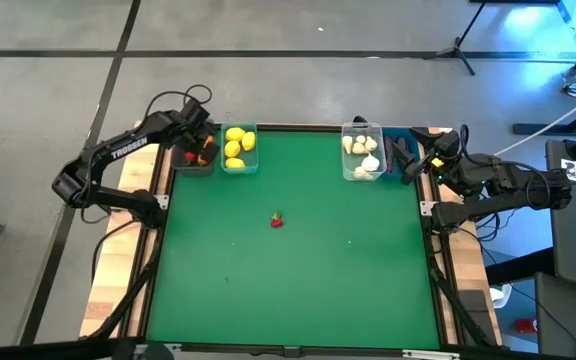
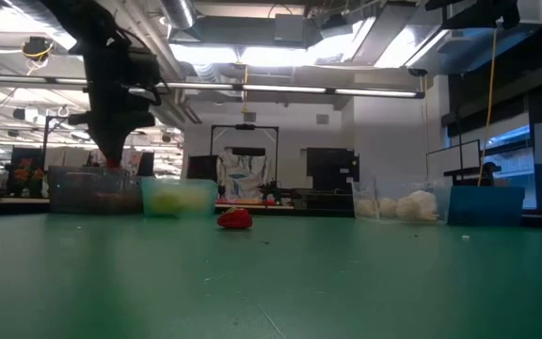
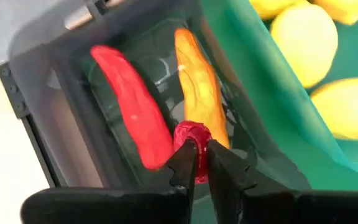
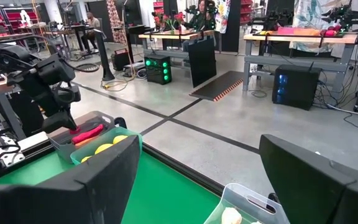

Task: Sort produce into baskets
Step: Put the red pepper from the light blue bin into the black bin, then put the green pepper into the black bin

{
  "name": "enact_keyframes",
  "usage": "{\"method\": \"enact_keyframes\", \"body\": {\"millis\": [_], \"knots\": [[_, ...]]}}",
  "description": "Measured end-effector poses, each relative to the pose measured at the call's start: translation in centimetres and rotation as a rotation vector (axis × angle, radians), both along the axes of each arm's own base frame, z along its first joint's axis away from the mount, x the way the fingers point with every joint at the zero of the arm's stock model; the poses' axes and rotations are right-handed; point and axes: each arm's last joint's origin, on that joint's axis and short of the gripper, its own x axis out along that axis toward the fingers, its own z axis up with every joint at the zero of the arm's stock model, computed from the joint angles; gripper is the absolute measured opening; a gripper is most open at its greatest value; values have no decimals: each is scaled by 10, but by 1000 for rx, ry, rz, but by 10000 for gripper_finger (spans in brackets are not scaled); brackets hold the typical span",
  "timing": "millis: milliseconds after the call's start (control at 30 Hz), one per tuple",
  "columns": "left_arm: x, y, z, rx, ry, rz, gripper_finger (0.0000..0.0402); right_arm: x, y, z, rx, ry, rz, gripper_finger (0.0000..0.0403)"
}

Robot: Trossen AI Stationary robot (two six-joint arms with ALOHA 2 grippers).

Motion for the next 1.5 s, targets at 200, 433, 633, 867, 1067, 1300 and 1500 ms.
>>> {"method": "enact_keyframes", "body": {"millis": [200, 433, 633, 867, 1067, 1300, 1500], "knots": [[8, -9, -1, -33, -21, 32, 31, 0, 0, 0, 0, 0, 0, 330], [18, -20, -2, -59, -31, 21, 31, 0, 0, 0, 0, 0, 0, 330], [18, -20, -2, -59, -84, 152, 31, 0, 0, 0, 0, 0, 1, 330], [17, -21, -2, -65, -121, 321, 31, 0, 0, -1, 0, 16, 10, 330], [17, -21, -2, -64, -113, 304, 31, 0, 0, -2, -1, 20, 11, 330], [17, -22, -2, -83, -126, 302, 34, 0, 0, -2, -1, 22, 10, 330], [18, -22, -2, -94, -122, 257, 103, 0, 0, -2, -1, 22, 11, 330]]}}
